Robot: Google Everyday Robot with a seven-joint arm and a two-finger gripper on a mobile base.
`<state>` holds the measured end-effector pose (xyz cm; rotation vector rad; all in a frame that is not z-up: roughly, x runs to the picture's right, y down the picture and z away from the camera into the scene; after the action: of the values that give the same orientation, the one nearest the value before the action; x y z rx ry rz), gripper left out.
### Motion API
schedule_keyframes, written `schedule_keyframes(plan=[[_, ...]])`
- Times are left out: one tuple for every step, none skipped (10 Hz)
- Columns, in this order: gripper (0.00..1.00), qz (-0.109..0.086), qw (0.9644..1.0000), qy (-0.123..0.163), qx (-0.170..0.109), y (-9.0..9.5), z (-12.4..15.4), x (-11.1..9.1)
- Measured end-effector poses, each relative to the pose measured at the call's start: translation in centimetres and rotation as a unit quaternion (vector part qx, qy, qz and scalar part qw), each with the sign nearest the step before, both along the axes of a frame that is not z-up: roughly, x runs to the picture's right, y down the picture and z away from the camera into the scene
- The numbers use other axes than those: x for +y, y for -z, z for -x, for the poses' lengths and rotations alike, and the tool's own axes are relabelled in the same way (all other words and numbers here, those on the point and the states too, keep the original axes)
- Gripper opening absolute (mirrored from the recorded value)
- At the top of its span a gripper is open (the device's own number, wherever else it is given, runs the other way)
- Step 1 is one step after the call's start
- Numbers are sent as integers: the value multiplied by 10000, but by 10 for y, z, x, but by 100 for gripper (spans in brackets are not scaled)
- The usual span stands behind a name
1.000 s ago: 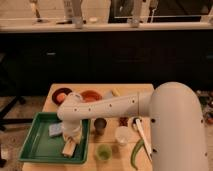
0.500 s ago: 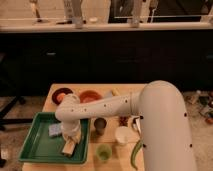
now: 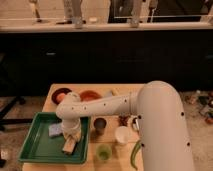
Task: Wipe tray with eraser
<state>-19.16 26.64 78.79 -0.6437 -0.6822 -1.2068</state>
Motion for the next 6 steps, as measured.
schedule_keyframes(plan=[[0, 25, 9999, 8, -125, 8, 6, 2], [0, 50, 9998, 9, -171, 13, 5, 3], [0, 66, 9998, 4, -173, 16, 2, 3], [0, 82, 9998, 25, -160, 18, -1, 5], [0, 83, 9999, 32, -60, 15, -10, 4], [0, 86, 9999, 35, 67, 9, -21, 3]])
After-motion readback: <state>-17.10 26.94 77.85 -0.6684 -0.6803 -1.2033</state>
